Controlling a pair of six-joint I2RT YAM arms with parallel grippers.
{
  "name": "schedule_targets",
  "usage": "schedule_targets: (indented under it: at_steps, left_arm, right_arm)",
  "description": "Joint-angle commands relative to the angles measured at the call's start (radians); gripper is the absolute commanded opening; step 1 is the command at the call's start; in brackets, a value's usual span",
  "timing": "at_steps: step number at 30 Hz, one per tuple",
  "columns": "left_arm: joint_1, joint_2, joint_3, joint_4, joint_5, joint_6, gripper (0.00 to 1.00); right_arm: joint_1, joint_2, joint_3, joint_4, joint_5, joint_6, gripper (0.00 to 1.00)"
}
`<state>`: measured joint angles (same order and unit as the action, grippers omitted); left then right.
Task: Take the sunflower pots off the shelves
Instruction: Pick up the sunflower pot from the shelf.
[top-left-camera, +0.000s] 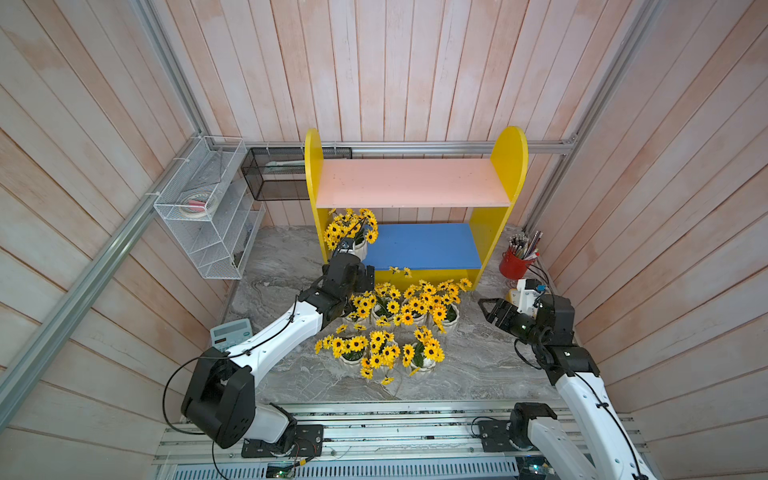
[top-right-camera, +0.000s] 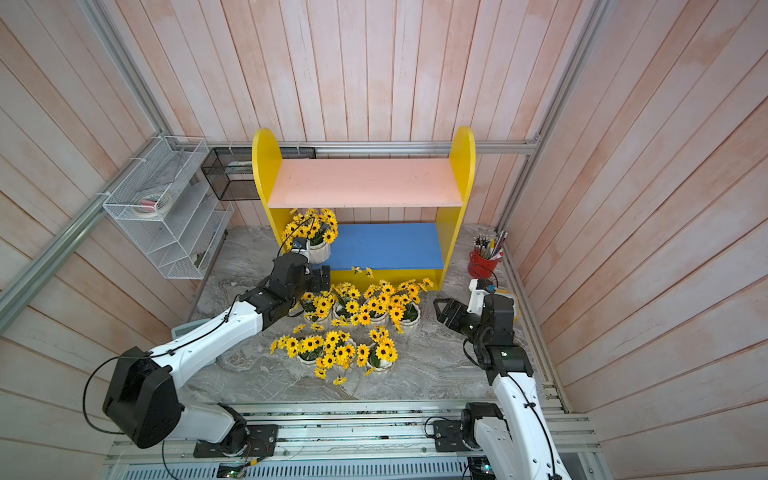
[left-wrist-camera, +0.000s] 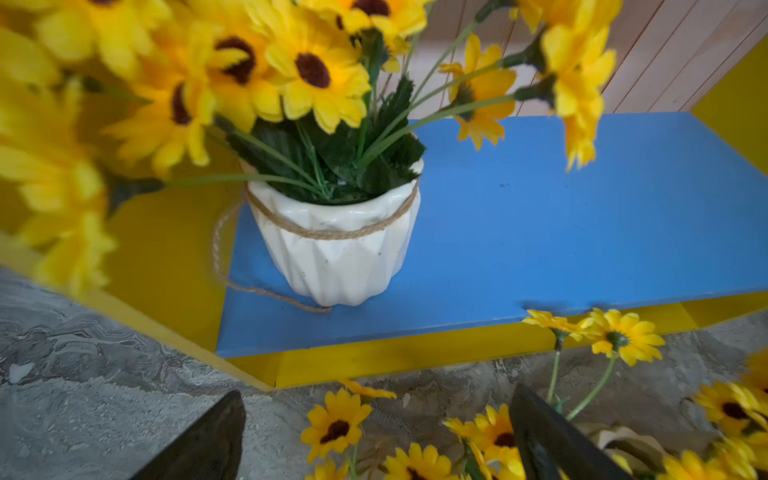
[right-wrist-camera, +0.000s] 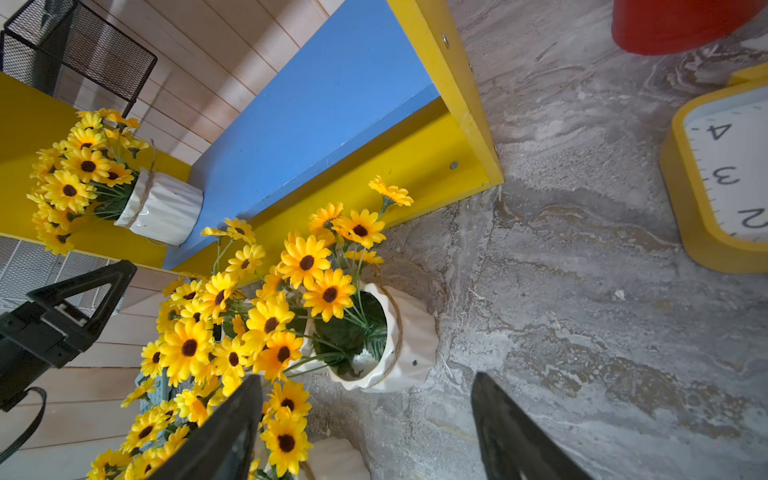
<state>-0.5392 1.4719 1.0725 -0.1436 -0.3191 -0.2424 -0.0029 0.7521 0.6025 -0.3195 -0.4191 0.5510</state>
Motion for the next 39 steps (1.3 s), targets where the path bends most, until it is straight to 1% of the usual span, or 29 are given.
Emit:
schedule_targets:
  at_steps: [1,3,6,15,18,22,24,27,30,34,37,39]
  left_arm:
    - [0.009,0.038,0.059,0.075,-0.021,0.048,1.00]
    - [0.013,0.062,0.067,0.112,-0.028,0.064,1.00]
    - [0.028,0.100,0.106,0.108,-0.053,0.060,1.00]
    - [0.067,0.199,0.142,0.164,-0.013,0.061,1.00]
    - [0.079,0.211,0.123,0.217,0.011,0.065,1.00]
    - [0.079,0.213,0.088,0.311,0.067,0.106,1.00]
    - [0.081,0.217,0.089,0.329,0.084,0.113,1.00]
    - [0.081,0.232,0.101,0.337,0.136,0.130,1.00]
    - [0.081,0.245,0.114,0.327,0.157,0.136,1.00]
    - [0.080,0.243,0.100,0.348,0.232,0.145,1.00]
    - [0.081,0.229,0.068,0.382,0.216,0.161,1.00]
    - [0.082,0.219,0.048,0.397,0.179,0.161,1.00]
  right_arm:
    - [-0.011,0.001,0.017,0.024,-0.036,-0.035,0.81]
    - [-0.011,-0.002,0.013,0.029,-0.033,-0.038,0.82]
    - [-0.012,-0.005,0.010,0.033,-0.035,-0.040,0.83]
    - [-0.011,-0.017,0.015,0.033,-0.034,-0.046,0.85]
    - [-0.012,-0.023,0.009,0.038,-0.033,-0.045,0.85]
    - [-0.011,-0.018,0.005,0.034,-0.032,-0.040,0.85]
    - [-0.012,-0.014,0.004,0.036,-0.044,-0.036,0.85]
    - [-0.011,-0.017,0.011,0.036,-0.028,-0.042,0.85]
    - [-0.012,-0.020,0.016,0.036,-0.024,-0.043,0.85]
    - [-0.012,-0.017,0.013,0.035,-0.020,-0.051,0.85]
    - [-0.012,-0.013,0.009,0.043,-0.016,-0.054,0.85]
    - [-0.012,-0.013,0.007,0.046,-0.020,-0.055,0.86]
